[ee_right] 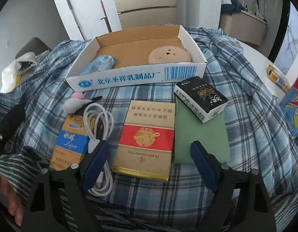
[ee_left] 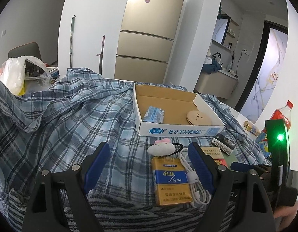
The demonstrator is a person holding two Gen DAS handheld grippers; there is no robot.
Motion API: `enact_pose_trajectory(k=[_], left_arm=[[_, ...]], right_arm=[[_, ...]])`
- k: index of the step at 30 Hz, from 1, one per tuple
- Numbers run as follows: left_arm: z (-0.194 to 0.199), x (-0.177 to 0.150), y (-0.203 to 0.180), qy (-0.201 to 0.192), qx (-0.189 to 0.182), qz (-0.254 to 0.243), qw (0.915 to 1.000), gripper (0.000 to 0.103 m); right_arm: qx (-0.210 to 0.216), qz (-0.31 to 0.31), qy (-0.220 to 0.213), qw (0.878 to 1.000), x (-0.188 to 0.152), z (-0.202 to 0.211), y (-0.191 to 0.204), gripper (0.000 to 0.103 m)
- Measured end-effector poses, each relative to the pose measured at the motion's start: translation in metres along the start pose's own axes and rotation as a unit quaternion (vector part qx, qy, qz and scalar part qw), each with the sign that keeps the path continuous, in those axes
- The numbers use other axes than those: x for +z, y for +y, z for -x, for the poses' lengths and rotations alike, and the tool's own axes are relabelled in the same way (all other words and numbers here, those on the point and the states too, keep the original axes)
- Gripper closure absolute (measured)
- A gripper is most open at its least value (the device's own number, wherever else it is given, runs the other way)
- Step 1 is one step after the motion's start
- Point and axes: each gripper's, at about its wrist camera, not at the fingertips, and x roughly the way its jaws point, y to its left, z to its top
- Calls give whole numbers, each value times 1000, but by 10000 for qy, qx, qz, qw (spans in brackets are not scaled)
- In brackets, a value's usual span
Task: Organize soft objects
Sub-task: 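Withdraw both grippers from the box toward the remaining items, then grasp the yellow-and-blue pack with the left gripper while the right grasps the red-and-gold pack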
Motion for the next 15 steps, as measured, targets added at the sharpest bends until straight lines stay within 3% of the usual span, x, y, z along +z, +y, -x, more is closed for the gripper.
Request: enact_pose_trajectory(k=[8, 12, 15], left_arm=[[1, 0, 0, -1, -8, -19, 10000, 18], [1, 0, -1, 1, -15, -50, 10000, 18], [1, 0, -1, -7, -23, -43, 10000, 18]], right_arm=[[-151, 94, -25, 9998, 0, 1, 1, 31], [-39, 29, -10, 10000, 1, 4, -2, 47], [-20, 44, -27, 10000, 1, 6, -3, 47]])
